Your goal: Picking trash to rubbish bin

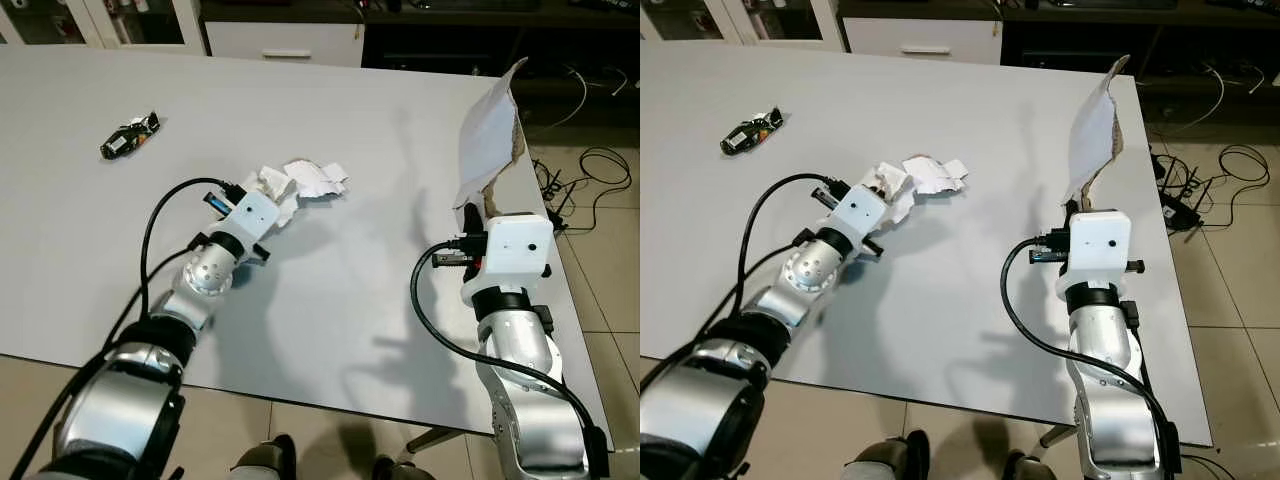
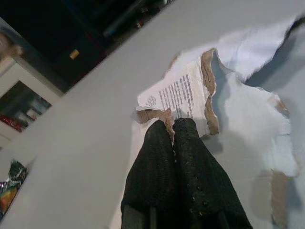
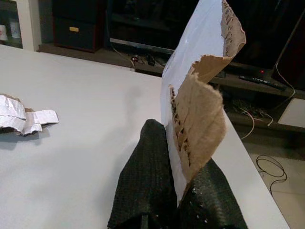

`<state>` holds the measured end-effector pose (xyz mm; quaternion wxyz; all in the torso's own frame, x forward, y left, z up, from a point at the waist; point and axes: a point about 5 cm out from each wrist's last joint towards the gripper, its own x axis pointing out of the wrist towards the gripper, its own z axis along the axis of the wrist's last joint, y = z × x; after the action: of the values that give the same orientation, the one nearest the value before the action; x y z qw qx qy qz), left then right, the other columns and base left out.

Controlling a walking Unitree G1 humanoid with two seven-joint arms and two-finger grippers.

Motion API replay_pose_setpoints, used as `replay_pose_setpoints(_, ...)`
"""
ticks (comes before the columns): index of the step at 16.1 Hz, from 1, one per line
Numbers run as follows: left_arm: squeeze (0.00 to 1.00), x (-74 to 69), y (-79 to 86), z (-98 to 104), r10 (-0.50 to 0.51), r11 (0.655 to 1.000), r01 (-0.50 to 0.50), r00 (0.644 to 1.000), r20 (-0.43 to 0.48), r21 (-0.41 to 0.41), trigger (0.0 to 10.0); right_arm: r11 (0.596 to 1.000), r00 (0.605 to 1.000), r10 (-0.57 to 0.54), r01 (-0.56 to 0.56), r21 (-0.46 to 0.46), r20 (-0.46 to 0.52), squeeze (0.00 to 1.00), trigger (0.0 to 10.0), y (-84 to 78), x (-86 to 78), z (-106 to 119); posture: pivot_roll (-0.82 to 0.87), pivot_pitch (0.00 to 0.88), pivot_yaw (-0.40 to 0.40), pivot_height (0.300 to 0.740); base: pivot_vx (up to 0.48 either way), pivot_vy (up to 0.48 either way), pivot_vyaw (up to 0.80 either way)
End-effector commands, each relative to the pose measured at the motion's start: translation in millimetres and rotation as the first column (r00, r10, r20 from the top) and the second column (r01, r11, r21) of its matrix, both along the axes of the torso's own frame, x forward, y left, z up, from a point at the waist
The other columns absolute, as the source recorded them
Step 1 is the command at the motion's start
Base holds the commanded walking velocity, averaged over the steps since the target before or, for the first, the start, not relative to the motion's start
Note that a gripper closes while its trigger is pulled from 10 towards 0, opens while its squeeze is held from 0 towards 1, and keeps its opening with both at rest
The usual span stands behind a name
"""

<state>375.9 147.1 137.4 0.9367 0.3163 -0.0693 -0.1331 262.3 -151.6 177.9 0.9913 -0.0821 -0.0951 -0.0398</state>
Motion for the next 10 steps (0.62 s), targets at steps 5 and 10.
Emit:
replay_pose_setpoints(5, 0.0, -9.2, -25.4, 29.2, -0.071, 0.984, 0.104, 0.973, 0.218, -0.142, 0.0, 1.0, 1.0, -0.001, 0.001, -0.003, 0.013, 0.0, 10.0, -3.1, 2.6, 1.3, 0.12, 0.12, 0.005, 0.74, 0.0, 0.0, 0.0)
replay_pose_setpoints(10, 0.0, -11.3, -42.4, 48.5, -0.105, 0.956, 0.17, 0.959, 0.263, -0.238, 0.0, 1.0, 1.0, -0.003, 0.003, -0.005, 0.016, 0.0, 10.0, -3.9, 3.6, 1.4, 0.11, 0.111, 0.003, 0.74, 0.0, 0.0, 0.0)
